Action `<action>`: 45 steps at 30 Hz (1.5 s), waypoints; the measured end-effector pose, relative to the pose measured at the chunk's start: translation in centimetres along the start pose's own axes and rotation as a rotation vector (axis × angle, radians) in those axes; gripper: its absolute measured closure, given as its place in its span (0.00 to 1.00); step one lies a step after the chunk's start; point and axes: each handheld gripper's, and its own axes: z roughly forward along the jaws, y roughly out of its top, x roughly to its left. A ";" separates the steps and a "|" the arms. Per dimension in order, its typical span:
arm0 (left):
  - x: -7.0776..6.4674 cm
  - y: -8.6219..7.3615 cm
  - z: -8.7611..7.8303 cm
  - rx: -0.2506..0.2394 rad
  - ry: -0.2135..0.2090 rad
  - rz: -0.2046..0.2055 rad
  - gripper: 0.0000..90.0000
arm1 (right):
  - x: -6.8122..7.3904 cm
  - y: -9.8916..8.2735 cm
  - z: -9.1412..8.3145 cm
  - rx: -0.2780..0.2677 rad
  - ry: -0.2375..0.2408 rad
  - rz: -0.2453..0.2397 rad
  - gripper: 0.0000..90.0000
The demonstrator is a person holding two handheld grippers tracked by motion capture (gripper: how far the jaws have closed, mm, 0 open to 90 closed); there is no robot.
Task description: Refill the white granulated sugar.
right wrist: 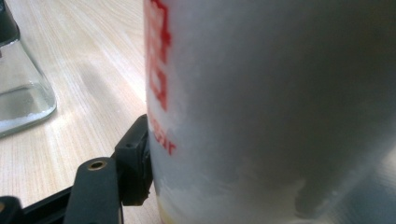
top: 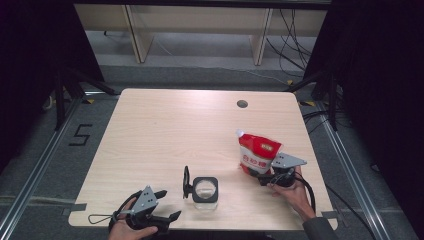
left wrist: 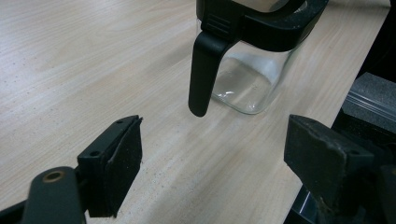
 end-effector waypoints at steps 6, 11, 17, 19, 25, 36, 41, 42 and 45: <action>0.2 0.1 -0.2 -0.010 0.000 0.001 0.21 | 0.7 0.2 -0.2 -0.004 -0.040 -0.075 0.41; 0.4 0.1 -0.3 -0.002 -0.005 0.022 0.21 | 1.2 0.4 -0.8 -0.016 -0.072 -0.081 0.41; 0.3 0.0 -0.2 0.004 0.000 -0.014 0.21 | 1.9 1.3 -2.3 -0.026 -0.078 -0.103 0.41; 0.4 0.0 -0.3 0.006 -0.001 -0.011 0.21 | 2.3 1.7 -2.8 -0.027 -0.076 -0.140 0.41; 0.5 0.0 -0.2 -0.009 0.004 0.000 0.20 | 4.5 2.6 -4.9 -0.003 -0.083 -0.259 0.41; 0.5 0.0 -0.2 0.000 0.011 -0.012 0.20 | 7.6 2.6 -6.7 0.081 -0.106 -0.391 0.41; 0.7 0.0 -0.3 0.005 0.009 0.012 0.20 | 8.6 2.4 -7.2 0.138 -0.144 -0.493 0.42; 0.7 0.0 -0.3 0.004 0.010 0.013 0.20 | 8.8 2.4 -7.3 0.145 -0.151 -0.511 0.42; 0.7 0.0 -0.3 0.007 0.011 0.008 0.20 | 9.4 2.5 -7.3 0.194 -0.196 -0.619 0.42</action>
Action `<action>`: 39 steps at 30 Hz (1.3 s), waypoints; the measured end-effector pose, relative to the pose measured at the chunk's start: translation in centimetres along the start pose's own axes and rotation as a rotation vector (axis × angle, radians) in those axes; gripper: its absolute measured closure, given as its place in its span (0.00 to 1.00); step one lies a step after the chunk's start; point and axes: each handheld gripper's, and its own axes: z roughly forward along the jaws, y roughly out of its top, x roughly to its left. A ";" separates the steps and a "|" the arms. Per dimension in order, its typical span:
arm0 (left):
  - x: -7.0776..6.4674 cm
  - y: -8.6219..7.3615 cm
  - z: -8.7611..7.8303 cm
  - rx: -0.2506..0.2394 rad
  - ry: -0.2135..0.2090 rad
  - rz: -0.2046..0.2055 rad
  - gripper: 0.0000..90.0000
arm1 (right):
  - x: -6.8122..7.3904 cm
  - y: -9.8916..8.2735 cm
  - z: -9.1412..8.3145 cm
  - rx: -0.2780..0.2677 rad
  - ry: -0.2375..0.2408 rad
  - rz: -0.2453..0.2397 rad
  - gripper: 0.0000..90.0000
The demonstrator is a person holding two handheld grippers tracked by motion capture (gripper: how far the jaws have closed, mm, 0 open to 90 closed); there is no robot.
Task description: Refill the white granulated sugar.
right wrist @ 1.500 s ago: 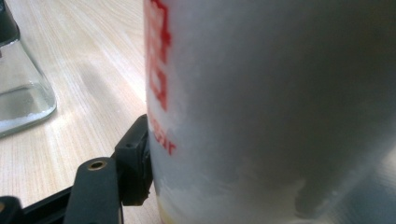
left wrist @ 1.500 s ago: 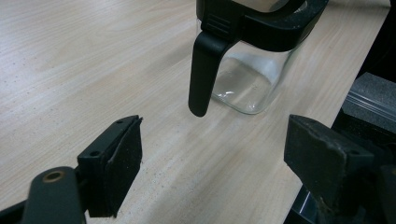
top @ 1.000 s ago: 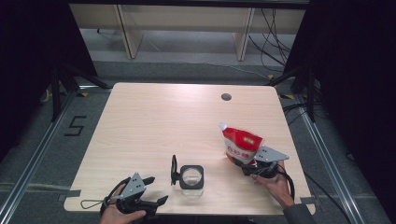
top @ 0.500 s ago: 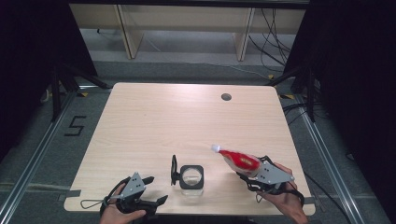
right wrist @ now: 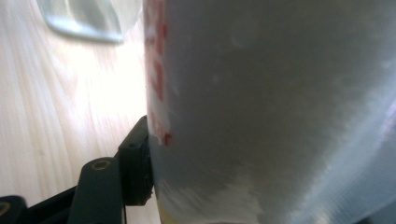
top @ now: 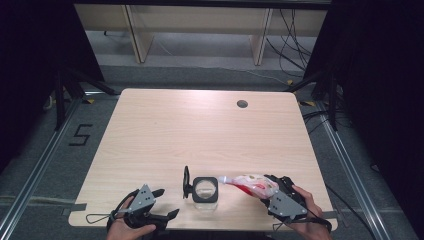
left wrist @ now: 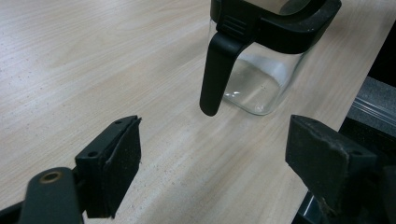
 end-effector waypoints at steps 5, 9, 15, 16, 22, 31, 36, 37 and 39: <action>0.0 0.0 0.0 0.002 -0.001 0.005 0.20 | 1.0 0.8 0.2 0.066 -0.055 -0.095 0.42; 0.0 0.0 0.0 0.003 0.002 0.005 0.20 | 1.0 1.1 0.4 0.083 -0.074 -0.216 0.42; 0.0 0.0 0.0 0.003 0.004 0.001 0.20 | 1.3 1.6 0.3 0.175 -0.125 -0.339 0.42; 0.0 0.0 0.1 -0.001 0.001 0.001 0.20 | 1.3 1.7 0.3 0.184 -0.137 -0.344 0.42; -0.1 0.0 0.1 -0.001 0.003 -0.009 0.20 | 1.6 2.2 0.2 0.229 -0.188 -0.423 0.42; -0.2 -0.1 0.1 -0.004 0.005 -0.020 0.20 | 1.4 2.7 0.3 0.259 -0.238 -0.567 0.43; -0.2 -0.1 0.1 -0.002 0.005 -0.016 0.20 | 1.4 2.9 0.1 0.269 -0.260 -0.573 0.43; -0.1 -0.1 0.1 -0.009 0.004 0.001 0.20 | 1.3 3.1 0.1 0.267 -0.259 -0.613 0.43; 0.1 0.0 0.0 0.011 0.009 0.012 0.20 | 1.3 3.2 0.1 0.270 -0.268 -0.614 0.43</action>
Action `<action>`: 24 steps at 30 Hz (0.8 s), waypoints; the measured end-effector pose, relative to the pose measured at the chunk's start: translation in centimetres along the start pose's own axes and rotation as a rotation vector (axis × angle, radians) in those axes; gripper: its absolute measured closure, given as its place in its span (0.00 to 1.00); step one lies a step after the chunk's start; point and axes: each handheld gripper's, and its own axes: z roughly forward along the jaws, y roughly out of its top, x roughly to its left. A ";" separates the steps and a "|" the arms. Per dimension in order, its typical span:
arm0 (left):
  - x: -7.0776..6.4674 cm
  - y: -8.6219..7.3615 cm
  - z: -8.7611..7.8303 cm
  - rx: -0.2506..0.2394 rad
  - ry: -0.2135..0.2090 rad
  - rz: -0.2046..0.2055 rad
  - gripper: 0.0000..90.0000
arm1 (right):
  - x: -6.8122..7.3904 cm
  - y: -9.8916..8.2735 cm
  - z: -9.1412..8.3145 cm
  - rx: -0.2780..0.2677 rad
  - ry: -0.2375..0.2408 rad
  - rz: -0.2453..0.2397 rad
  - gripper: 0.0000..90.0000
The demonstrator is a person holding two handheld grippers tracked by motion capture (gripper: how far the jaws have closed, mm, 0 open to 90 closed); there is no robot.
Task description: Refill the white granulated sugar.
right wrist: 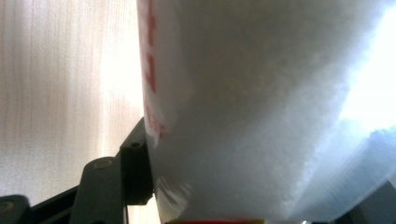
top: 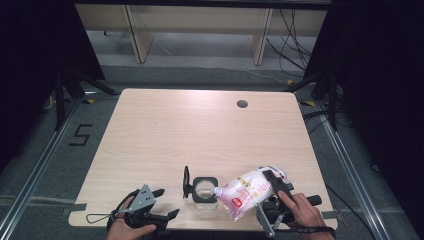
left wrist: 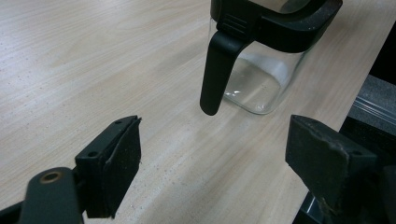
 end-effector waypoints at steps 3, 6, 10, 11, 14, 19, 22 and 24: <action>-0.4 -0.1 0.2 -0.021 -0.012 -0.043 0.20 | 0.1 0.1 -0.1 0.011 0.002 -0.005 0.43; -0.1 0.0 0.2 -0.014 -0.012 -0.011 0.20 | -0.1 0.2 -0.2 0.023 -0.007 -0.027 0.43; -0.3 -0.1 0.2 -0.007 -0.011 -0.039 0.20 | -0.5 0.3 -0.2 0.010 -0.030 -0.092 0.43; -0.4 -0.1 0.3 -0.019 -0.012 -0.045 0.20 | -0.5 0.4 -0.2 0.012 -0.031 -0.093 0.43; -0.2 -0.1 0.1 -0.006 -0.004 -0.039 0.20 | -0.6 0.5 -0.4 0.022 -0.043 -0.106 0.43; -0.1 -0.1 0.2 -0.012 -0.013 -0.017 0.20 | -0.5 0.6 -0.4 0.029 -0.043 -0.072 0.43; -0.2 -0.1 0.2 -0.008 -0.007 -0.029 0.20 | -0.9 0.8 -0.2 0.011 -0.054 -0.128 0.43; -0.3 -0.1 0.2 -0.012 -0.008 -0.036 0.20 | -1.1 1.0 -0.5 0.035 -0.057 -0.132 0.44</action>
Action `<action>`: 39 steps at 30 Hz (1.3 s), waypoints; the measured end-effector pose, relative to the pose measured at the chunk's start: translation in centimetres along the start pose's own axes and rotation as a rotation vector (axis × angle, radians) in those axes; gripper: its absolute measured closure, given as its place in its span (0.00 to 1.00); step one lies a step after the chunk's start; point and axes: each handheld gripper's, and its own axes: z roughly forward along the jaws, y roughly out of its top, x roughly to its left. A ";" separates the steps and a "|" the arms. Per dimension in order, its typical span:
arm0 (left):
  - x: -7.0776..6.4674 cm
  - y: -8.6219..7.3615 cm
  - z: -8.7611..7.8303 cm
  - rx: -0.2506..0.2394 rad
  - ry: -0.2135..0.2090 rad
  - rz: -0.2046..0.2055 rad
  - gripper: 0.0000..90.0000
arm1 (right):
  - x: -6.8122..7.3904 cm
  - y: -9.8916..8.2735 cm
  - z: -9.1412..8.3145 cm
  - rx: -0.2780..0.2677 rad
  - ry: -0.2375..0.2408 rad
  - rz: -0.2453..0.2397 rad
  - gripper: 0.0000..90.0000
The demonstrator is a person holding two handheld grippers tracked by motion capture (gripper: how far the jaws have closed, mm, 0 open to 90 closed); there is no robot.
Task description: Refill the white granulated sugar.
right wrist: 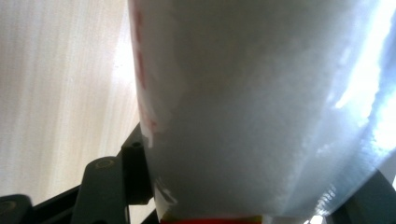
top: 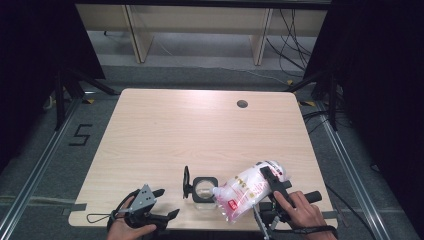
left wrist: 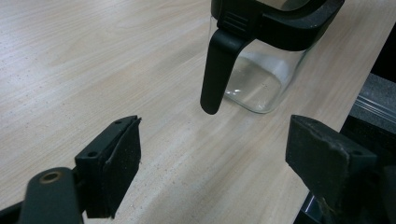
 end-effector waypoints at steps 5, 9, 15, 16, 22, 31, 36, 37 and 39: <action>0.0 0.0 0.0 0.006 -0.004 0.002 0.20 | 0.2 0.0 0.1 -0.016 -0.016 0.038 0.44; 0.1 0.0 0.0 0.004 0.000 -0.003 0.20 | -0.4 0.0 0.2 -0.035 -0.027 -0.017 0.44; 0.1 0.1 0.0 0.005 0.002 0.001 0.20 | 0.0 -0.2 0.0 -0.010 -0.009 0.057 0.44; 0.1 0.0 0.0 0.002 0.002 0.002 0.20 | -0.2 -0.2 0.1 -0.024 -0.022 0.014 0.44; 0.1 0.0 0.0 0.000 0.004 -0.002 0.20 | -0.1 0.0 0.0 -0.031 -0.032 0.048 0.44; 0.2 0.1 -0.2 -0.014 0.016 0.004 0.20 | -0.4 0.1 0.1 -0.026 -0.035 0.025 0.44; 0.2 0.1 -0.2 0.001 0.011 0.020 0.20 | -0.6 0.1 0.1 -0.032 -0.044 0.018 0.44; 0.1 0.0 -0.2 -0.006 0.015 -0.006 0.20 | -0.5 0.1 0.0 -0.014 -0.030 0.050 0.44; 0.3 0.1 -0.3 -0.006 0.020 0.015 0.20 | -0.5 0.1 0.1 -0.036 -0.036 0.054 0.44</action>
